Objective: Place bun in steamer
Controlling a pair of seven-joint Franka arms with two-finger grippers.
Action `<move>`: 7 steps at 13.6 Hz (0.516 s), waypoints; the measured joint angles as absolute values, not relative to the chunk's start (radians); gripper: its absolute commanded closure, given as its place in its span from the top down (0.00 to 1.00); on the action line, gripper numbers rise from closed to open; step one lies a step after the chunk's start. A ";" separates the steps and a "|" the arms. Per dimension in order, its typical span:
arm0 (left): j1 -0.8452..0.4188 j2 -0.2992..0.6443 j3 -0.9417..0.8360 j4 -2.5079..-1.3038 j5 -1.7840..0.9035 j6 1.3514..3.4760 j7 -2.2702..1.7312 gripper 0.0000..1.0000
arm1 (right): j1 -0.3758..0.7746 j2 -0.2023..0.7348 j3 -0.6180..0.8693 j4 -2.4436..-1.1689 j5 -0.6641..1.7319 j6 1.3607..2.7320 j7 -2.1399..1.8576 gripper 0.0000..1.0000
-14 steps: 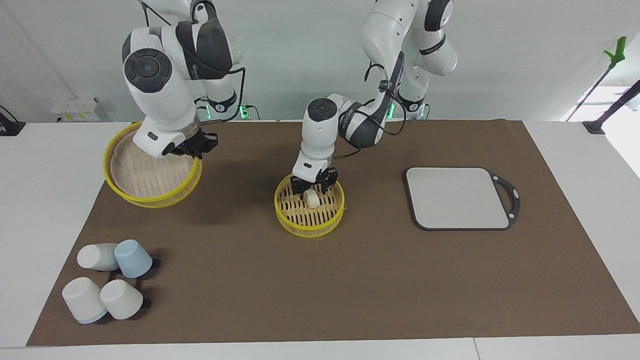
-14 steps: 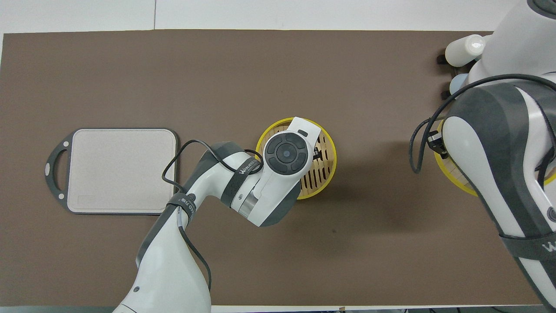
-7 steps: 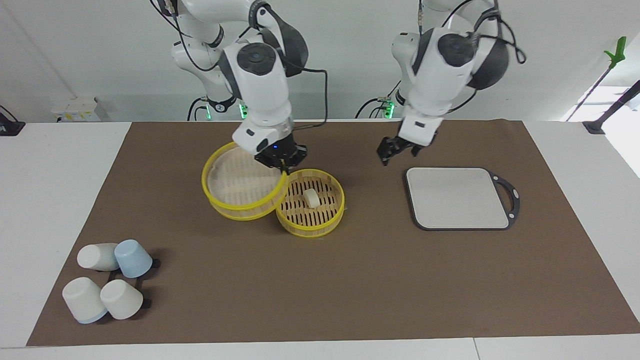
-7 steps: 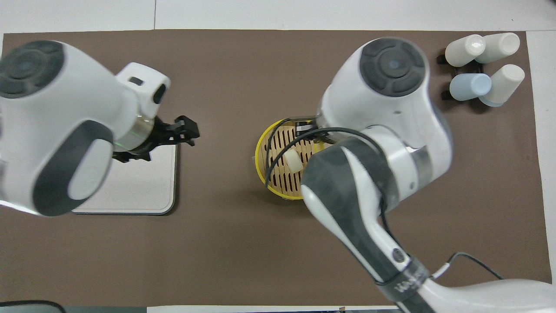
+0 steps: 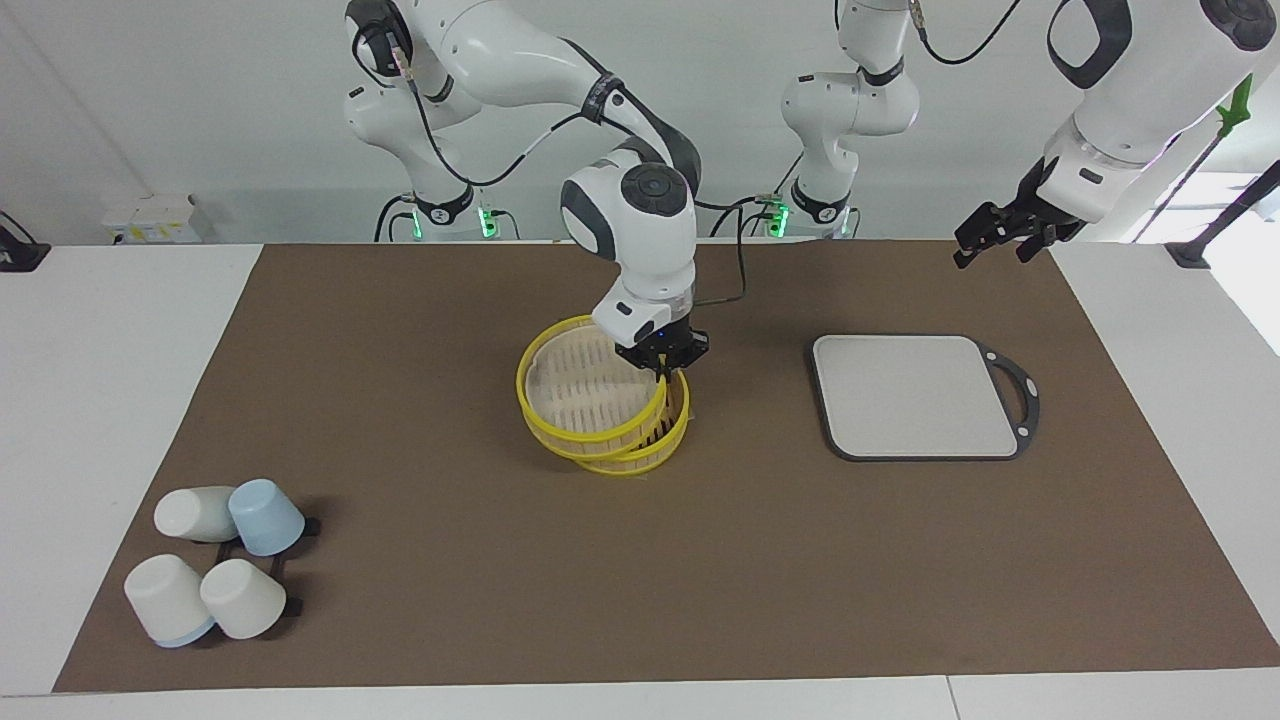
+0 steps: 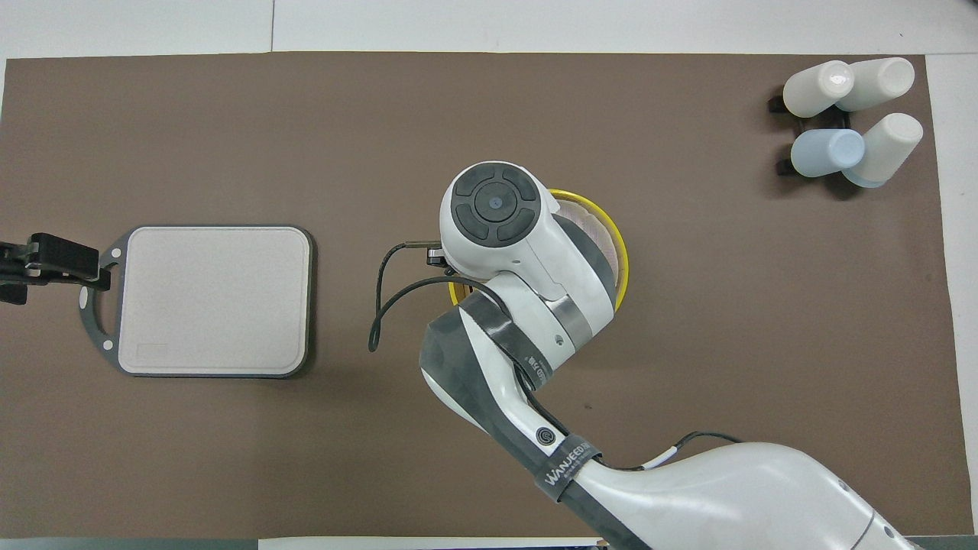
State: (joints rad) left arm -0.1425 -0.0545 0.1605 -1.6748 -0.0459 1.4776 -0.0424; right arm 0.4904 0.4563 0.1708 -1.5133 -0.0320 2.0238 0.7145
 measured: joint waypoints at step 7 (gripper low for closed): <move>-0.151 -0.045 0.135 -1.597 -0.026 1.411 -0.037 1.00 | 0.545 0.489 0.171 -1.508 -0.034 2.091 0.795 0.00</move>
